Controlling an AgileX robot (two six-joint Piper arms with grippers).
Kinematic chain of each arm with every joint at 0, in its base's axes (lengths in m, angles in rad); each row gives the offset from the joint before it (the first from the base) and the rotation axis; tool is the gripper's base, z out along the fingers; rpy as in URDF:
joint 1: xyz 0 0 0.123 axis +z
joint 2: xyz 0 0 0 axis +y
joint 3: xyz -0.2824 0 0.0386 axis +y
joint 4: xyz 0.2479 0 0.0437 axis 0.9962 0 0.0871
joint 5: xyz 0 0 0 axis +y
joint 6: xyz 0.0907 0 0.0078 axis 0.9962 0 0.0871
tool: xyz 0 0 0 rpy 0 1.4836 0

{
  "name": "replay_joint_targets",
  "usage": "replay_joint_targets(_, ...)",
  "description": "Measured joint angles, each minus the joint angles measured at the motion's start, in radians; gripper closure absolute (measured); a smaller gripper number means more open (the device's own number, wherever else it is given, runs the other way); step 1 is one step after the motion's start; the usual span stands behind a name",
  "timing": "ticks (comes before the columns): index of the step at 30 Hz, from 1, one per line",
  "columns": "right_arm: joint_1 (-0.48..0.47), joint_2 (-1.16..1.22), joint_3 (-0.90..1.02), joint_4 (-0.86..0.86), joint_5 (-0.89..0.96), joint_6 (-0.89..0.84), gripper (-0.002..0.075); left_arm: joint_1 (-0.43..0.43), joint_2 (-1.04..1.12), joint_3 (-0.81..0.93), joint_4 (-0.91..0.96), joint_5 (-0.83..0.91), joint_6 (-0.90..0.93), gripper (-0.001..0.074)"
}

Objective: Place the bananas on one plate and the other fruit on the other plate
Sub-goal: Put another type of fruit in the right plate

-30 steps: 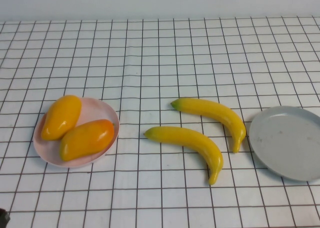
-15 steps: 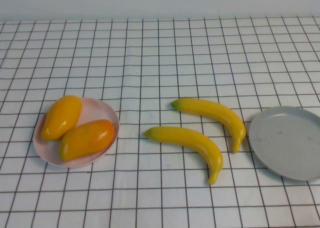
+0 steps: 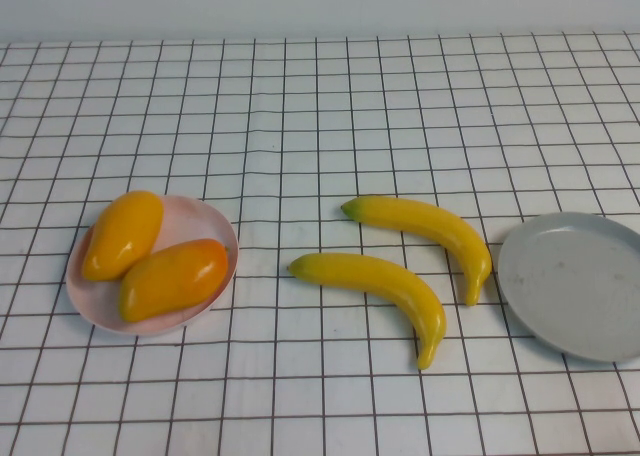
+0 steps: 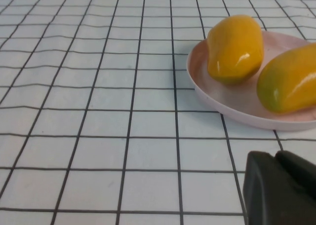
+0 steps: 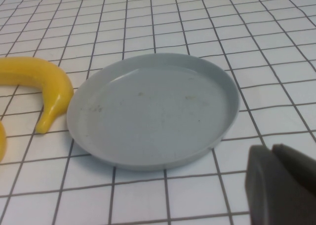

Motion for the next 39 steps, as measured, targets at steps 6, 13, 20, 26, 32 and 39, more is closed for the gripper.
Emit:
replay_joint_targets(6, 0.0, 0.0, 0.0, 0.0, 0.0, 0.0, 0.0741, 0.0, 0.0, 0.0, -0.008, 0.009, 0.0, 0.0737)
replay_joint_targets(13, 0.0, 0.0, 0.0, 0.0, 0.0, 0.0, 0.0741, 0.0, -0.002, 0.0, -0.008, 0.009, 0.0, 0.0737)
replay_joint_targets(20, 0.0, 0.0, 0.0, 0.0, 0.0, 0.0, 0.0741, 0.0, -0.002, 0.0, -0.008, 0.009, 0.0, 0.0737)
replay_joint_targets(26, 0.0, 0.0, 0.0, 0.0, 0.0, 0.0, 0.0741, 0.0, -0.002, 0.0, -0.008, 0.009, 0.0, 0.0737)
replay_joint_targets(32, 0.0, 0.0, 0.0, 0.0, 0.0, 0.0, 0.0741, 0.0, -0.002, 0.0, -0.008, 0.009, 0.0, 0.0737)
replay_joint_targets(39, 0.0, 0.0, 0.0, 0.026, -0.003, 0.0, 0.0741, 0.0, -0.002, 0.0, -0.008, 0.009, 0.0, 0.0737)
